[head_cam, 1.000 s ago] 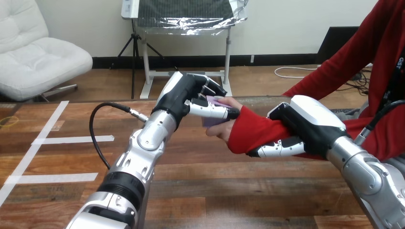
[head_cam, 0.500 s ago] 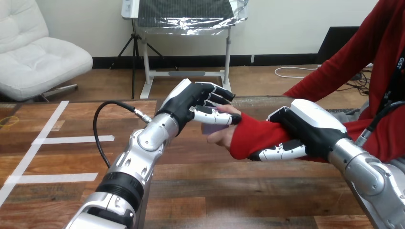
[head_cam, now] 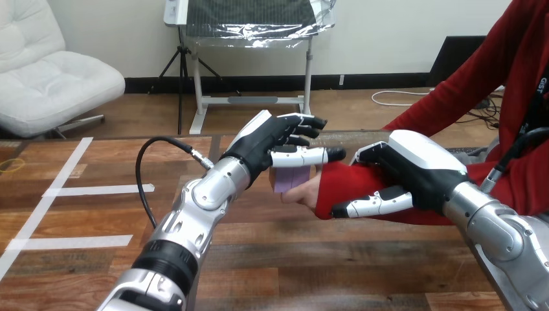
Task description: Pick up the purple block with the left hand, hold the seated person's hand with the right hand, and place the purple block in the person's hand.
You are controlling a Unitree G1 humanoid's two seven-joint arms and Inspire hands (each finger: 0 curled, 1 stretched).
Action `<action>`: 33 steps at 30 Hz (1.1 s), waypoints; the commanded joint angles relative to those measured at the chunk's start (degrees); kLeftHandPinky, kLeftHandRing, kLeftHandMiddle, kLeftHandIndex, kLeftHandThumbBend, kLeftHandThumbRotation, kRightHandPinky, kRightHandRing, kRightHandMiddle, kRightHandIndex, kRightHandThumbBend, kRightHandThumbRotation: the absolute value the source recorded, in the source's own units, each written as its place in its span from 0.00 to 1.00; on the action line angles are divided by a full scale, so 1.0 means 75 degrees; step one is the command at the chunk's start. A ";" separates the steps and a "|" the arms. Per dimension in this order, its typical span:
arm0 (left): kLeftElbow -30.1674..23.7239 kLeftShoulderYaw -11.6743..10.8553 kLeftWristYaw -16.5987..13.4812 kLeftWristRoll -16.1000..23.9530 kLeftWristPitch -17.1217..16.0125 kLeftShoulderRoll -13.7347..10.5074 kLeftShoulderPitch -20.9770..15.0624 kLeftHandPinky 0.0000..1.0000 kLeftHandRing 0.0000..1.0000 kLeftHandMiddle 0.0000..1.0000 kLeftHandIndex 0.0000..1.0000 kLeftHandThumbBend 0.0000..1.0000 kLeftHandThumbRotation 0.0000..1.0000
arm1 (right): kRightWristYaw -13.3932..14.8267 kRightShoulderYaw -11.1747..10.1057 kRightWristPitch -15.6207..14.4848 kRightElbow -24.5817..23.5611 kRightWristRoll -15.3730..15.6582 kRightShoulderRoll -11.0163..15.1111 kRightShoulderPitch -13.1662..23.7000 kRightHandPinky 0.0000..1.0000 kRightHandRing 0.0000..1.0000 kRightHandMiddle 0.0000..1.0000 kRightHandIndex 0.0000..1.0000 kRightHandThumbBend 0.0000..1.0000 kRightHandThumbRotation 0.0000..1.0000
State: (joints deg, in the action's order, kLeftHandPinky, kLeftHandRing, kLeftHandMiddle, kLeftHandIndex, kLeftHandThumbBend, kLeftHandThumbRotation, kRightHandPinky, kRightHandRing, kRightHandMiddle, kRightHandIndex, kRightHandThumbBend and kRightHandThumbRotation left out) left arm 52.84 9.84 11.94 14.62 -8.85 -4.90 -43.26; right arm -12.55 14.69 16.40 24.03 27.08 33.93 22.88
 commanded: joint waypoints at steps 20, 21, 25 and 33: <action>-0.1991 -0.0152 -0.0188 -0.0119 -0.0437 -0.0657 0.1191 0.77 0.86 0.86 0.82 0.82 0.85 | -0.0431 -0.0375 -0.0111 -0.1022 -0.0481 0.0104 -0.0479 0.64 0.77 0.78 0.78 1.00 0.78; -0.2139 -0.0166 -0.0201 -0.0134 -0.0429 -0.0672 0.1300 0.77 0.86 0.86 0.81 0.82 0.85 | -0.0471 -0.0398 -0.0122 -0.1063 -0.0516 0.0117 -0.0526 0.65 0.77 0.78 0.78 1.00 0.78; -0.2575 -0.0202 -0.0228 -0.0170 -0.0379 -0.0713 0.1605 0.76 0.85 0.85 0.81 0.80 0.85 | -0.0594 -0.0480 -0.0166 -0.1197 -0.0595 0.0139 -0.0655 0.67 0.80 0.80 0.80 1.00 0.80; -0.3379 -0.0307 -0.0291 -0.0226 -0.0459 -0.0802 0.2251 0.73 0.82 0.83 0.78 0.75 0.84 | -0.0672 -0.0657 -0.0210 -0.1461 -0.0722 0.0155 -0.0936 0.70 0.83 0.84 0.85 1.00 0.84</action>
State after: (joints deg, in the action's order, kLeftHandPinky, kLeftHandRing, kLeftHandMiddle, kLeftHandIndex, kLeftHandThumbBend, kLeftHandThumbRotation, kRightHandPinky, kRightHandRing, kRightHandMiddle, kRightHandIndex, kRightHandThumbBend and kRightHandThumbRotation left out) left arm 34.14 8.90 10.93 13.82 -11.20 -9.84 -27.41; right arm -17.65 12.46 15.05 16.88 23.07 34.20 15.46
